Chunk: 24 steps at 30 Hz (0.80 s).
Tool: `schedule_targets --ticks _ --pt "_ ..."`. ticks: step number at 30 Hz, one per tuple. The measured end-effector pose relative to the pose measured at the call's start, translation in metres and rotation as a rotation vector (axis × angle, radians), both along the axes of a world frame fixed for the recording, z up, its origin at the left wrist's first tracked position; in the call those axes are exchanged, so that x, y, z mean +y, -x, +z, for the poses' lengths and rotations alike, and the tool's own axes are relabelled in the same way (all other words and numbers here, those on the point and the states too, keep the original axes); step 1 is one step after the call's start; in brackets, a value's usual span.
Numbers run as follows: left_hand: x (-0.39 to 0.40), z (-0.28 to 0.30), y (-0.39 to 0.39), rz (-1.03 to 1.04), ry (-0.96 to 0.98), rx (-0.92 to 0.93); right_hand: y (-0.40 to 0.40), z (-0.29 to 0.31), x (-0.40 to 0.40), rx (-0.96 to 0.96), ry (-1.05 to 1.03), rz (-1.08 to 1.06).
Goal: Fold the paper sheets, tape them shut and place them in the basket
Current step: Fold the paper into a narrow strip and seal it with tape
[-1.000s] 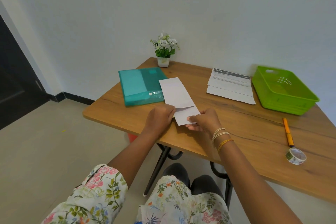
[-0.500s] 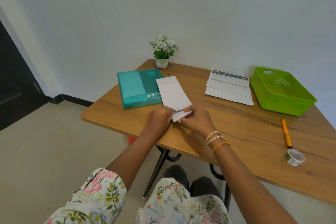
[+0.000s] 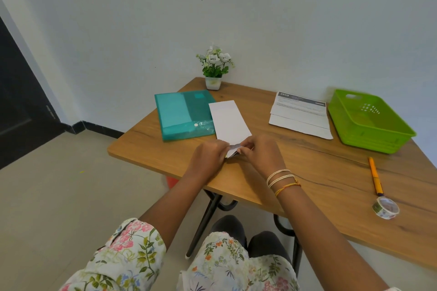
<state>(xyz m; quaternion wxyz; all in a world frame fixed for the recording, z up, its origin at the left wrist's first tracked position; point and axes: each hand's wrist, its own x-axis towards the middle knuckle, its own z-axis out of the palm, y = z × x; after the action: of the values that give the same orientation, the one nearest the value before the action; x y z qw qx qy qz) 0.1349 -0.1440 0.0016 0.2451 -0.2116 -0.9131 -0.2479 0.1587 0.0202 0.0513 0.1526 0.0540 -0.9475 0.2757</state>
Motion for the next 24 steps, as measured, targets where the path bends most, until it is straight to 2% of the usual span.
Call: schedule_targets --ticks 3,7,10,13,20,24 --pt "0.0 0.001 -0.001 -0.028 -0.011 -0.002 0.003 -0.005 0.001 0.083 -0.158 -0.076" --pt "0.0 0.002 -0.001 -0.056 -0.027 -0.003 0.009 -0.011 0.004 0.166 -0.336 -0.064" --pt "0.0 0.002 -0.002 -0.069 -0.03 -0.012 0.014 -0.014 0.005 0.232 -0.36 -0.095" --pt "0.0 0.002 -0.003 -0.086 -0.045 -0.015 0.019 -0.015 0.006 0.218 -0.339 -0.112" --pt "0.0 0.001 -0.002 -0.094 -0.059 -0.029 0.033 -0.026 0.01 0.041 -0.133 -0.082" --pt "-0.001 0.0 0.0 -0.068 -0.095 -0.058 0.03 -0.032 0.021 -0.079 0.194 0.005"
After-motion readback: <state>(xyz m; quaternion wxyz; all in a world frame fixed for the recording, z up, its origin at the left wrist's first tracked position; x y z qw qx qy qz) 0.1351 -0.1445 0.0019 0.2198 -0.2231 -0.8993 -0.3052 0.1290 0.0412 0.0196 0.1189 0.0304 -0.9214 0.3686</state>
